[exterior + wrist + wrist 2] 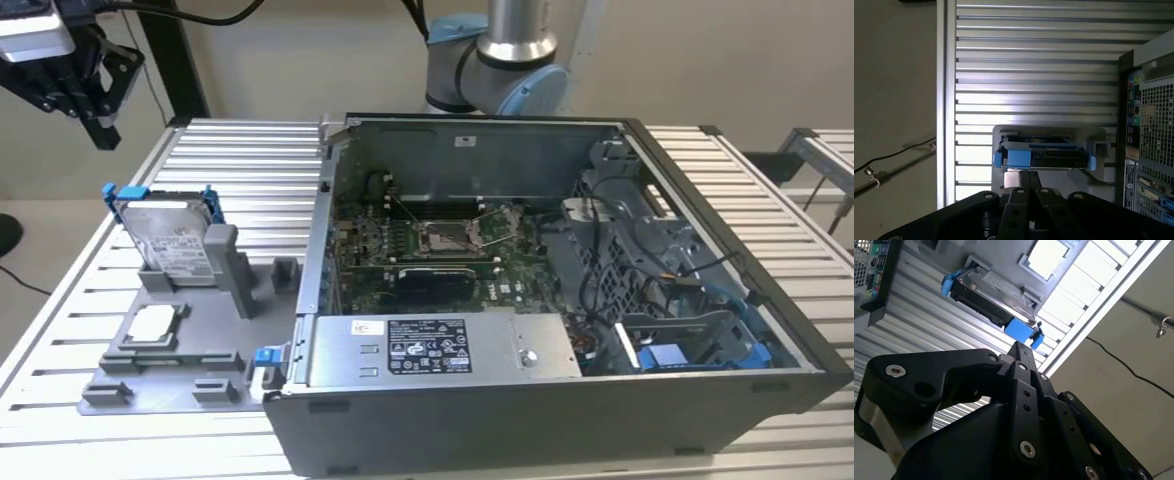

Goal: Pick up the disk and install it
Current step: 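Reach for the disk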

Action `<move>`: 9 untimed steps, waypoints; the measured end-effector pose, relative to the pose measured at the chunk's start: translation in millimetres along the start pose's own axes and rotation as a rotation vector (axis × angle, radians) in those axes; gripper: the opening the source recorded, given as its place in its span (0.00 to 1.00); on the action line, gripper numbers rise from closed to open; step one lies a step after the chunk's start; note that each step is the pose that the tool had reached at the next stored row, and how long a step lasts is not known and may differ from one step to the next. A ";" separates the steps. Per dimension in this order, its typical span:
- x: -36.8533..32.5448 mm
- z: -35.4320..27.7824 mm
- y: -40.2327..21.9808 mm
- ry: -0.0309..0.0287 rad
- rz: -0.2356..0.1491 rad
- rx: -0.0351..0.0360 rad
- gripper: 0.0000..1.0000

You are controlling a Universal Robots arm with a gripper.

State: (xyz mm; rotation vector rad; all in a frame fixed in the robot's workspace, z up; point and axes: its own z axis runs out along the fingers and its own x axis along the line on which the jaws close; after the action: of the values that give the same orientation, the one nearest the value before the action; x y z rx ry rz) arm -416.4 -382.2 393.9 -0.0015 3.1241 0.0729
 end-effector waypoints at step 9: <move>0.1 -0.1 0.0 0.0008 -0.018 -0.0002 0.00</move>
State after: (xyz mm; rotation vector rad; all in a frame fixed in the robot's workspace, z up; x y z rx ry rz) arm -416.5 -382.2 394.0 -0.0295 3.1243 0.0731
